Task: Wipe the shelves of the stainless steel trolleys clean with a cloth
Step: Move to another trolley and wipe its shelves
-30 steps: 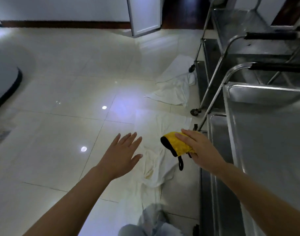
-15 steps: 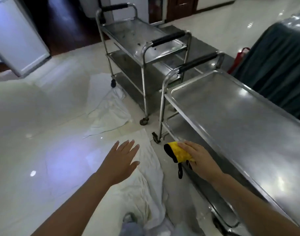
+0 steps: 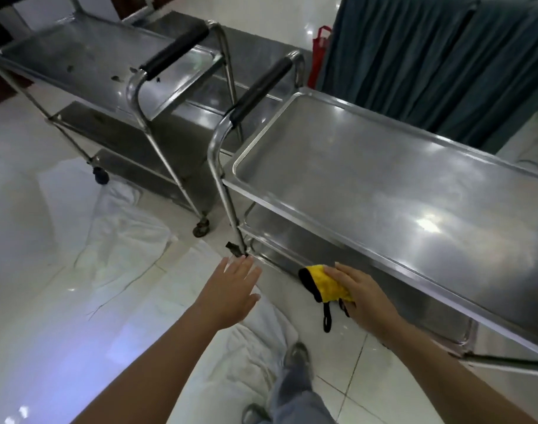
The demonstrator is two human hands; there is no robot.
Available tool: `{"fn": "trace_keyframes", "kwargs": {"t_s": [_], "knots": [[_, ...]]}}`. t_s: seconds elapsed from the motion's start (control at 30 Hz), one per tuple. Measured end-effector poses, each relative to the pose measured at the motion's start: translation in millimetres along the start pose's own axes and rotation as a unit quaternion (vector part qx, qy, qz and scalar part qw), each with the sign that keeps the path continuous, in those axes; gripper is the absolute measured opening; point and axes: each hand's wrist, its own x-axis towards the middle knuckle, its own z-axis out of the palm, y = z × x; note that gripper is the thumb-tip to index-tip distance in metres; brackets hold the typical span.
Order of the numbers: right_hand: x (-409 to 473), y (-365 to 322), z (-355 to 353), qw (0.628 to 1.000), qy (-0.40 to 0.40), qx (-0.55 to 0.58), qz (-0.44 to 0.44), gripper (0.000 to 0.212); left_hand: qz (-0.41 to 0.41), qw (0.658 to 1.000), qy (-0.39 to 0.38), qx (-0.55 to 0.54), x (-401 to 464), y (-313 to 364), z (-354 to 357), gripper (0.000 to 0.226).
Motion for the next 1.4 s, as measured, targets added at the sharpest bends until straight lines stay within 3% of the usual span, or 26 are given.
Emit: {"fn": "trace_keyframes", "kwargs": {"t_s": [0.27,0.6,0.87,1.07,1.23,1.4], "knots": [[66,40,76,0.998,-0.013,0.035,0.055,0.065,0.032,0.998,-0.055,-0.019,94,-32,74,0.062],[140,104,294,0.994,0.021,0.077,0.076,0.068,0.061,0.995,-0.078,-0.023,218,-78,269,0.062],[218,222,436,0.991,0.078,0.052,0.096,0.070,0.035,0.998,-0.042,-0.005,346,-86,427,0.063],[254,290,500,0.993,0.068,0.014,0.098,0.063,0.033,0.998,0.001,-0.045,418,-81,500,0.057],[249,305,529,0.992,0.068,-0.091,0.059,0.060,-0.020,0.999,0.003,-0.050,433,-77,529,0.068],[244,319,532,0.984,-0.005,-0.154,0.086,0.087,-0.072,0.995,-0.011,-0.071,443,-91,536,0.090]]}}
